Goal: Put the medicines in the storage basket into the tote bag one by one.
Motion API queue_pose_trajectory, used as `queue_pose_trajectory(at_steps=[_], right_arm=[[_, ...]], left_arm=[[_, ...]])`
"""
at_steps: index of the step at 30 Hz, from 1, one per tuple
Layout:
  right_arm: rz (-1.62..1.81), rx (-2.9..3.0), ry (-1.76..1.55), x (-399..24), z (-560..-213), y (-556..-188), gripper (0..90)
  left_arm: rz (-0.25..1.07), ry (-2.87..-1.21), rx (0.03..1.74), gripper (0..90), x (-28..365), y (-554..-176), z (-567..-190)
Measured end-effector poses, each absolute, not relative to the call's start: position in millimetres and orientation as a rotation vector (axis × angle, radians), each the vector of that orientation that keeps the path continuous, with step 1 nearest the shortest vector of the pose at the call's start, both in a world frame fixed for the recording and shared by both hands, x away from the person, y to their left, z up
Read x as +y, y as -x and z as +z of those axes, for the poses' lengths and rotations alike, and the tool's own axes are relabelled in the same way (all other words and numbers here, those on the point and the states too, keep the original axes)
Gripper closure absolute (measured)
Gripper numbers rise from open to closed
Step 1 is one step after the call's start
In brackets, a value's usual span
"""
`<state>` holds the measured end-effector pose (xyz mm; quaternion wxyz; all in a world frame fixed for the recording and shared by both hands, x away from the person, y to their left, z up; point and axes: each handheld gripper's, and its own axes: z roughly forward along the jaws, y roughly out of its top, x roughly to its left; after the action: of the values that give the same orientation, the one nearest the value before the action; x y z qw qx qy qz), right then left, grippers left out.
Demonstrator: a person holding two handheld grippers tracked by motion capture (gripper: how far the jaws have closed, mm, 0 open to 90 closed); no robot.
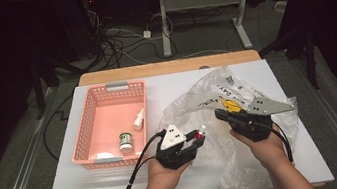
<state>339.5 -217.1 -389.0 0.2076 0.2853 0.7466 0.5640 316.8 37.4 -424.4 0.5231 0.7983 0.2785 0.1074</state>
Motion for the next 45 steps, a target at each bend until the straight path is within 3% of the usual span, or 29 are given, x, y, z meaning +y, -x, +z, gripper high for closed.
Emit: queue_pose_trajectory(at_steps=[9, 45], right_arm=[[1.585, 2.068, -0.800, -216.7, -389.2, -341.1, 90.0], [1.622, 2.010, -0.821, -229.8, -382.7, -343.4, 90.0]], left_arm=[[0.294, -1.913, 0.652, 66.1, 21.6, -328.9, -420.4], [0.313, -2.005, 0.749, 65.6, -43.4, -380.1, -469.5]])
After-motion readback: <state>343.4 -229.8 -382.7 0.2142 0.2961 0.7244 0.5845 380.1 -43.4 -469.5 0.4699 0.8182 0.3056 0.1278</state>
